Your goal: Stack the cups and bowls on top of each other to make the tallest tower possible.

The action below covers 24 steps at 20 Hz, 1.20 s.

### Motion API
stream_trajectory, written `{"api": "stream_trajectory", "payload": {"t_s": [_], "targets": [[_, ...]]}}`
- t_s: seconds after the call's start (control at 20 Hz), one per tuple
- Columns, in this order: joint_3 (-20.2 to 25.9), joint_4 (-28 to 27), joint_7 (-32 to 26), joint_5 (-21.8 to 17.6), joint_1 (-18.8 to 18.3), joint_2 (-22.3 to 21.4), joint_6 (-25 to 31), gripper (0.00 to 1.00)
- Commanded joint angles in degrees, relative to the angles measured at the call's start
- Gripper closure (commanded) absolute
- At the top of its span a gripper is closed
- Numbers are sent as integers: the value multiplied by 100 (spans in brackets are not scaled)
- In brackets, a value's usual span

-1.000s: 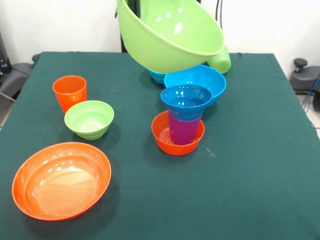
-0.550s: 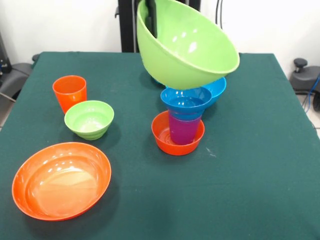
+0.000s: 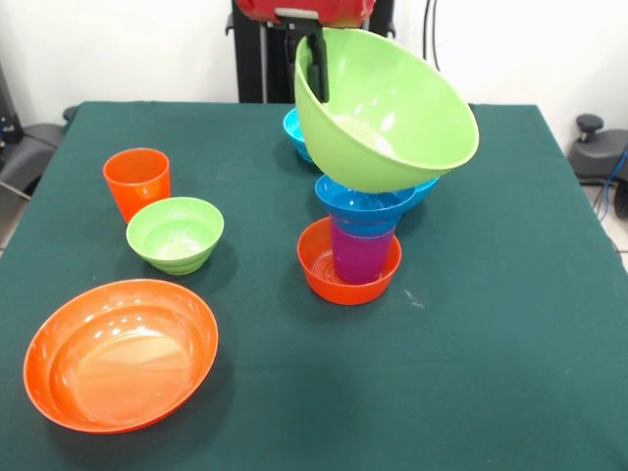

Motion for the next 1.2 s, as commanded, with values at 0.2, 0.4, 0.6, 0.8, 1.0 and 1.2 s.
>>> {"api": "stream_trajectory", "payload": {"t_s": [0.2, 0.4, 0.6, 0.8, 1.0, 1.2], "targets": [[617, 680, -1185, -384, -216, 125, -313, 100], [744, 806, -1200, -415, -287, 140, -385, 100], [826, 884, -1124, -514, -311, 186, -516, 100], [901, 935, -1127, -631, -384, 271, -690, 100], [1011, 1008, -1129, -725, -469, 336, -834, 100], [1038, 1080, -972, -866, -487, 326, -982, 100]]}}
